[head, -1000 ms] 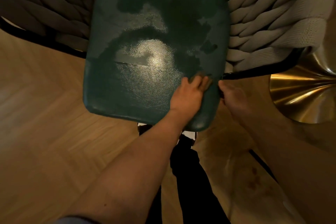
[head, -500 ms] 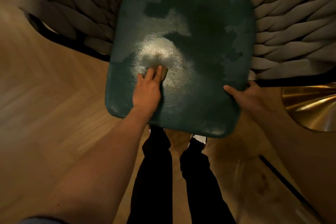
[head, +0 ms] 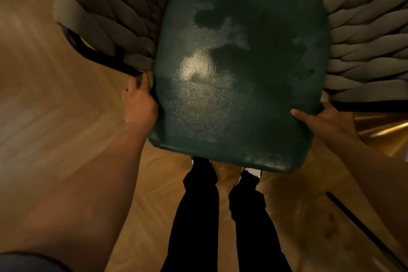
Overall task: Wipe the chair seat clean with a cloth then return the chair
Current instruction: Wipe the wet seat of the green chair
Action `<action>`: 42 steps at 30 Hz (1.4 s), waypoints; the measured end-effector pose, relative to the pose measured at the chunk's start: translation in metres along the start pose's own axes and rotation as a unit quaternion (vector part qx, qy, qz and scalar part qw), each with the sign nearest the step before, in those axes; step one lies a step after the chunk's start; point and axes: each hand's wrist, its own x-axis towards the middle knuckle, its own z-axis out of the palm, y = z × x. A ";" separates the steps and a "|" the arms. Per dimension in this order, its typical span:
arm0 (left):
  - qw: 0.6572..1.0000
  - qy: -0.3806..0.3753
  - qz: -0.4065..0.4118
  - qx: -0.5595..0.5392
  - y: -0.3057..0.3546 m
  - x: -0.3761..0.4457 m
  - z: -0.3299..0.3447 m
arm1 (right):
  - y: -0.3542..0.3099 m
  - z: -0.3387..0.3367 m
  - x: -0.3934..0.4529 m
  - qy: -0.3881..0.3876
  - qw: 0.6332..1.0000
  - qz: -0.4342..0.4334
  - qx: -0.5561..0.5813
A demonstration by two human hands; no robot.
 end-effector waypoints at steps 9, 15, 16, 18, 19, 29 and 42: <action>0.998 -0.009 0.004 -0.065 0.010 0.006 0.023 | -0.010 -0.008 0.006 -0.016 0.991 0.052 0.122; 0.994 0.006 0.029 -0.107 0.047 -0.005 0.015 | -0.015 -0.013 -0.003 -0.030 0.981 0.057 0.183; 0.994 0.004 0.032 -0.109 0.058 -0.007 0.016 | -0.013 -0.014 -0.003 -0.031 0.980 0.067 0.184; 0.993 -0.004 0.039 -0.113 0.082 -0.013 0.019 | -0.008 -0.018 0.002 -0.027 0.977 0.072 0.197; 0.992 -0.008 0.049 -0.118 0.096 -0.016 0.021 | -0.008 -0.019 0.002 -0.032 0.976 0.077 0.203; 0.972 -0.103 0.183 -0.100 0.268 -0.080 0.034 | 0.073 -0.029 0.090 -0.090 0.971 0.106 0.193; 0.938 -0.210 0.257 -0.097 0.346 -0.097 0.041 | 0.069 -0.023 0.088 -0.052 0.983 0.081 0.157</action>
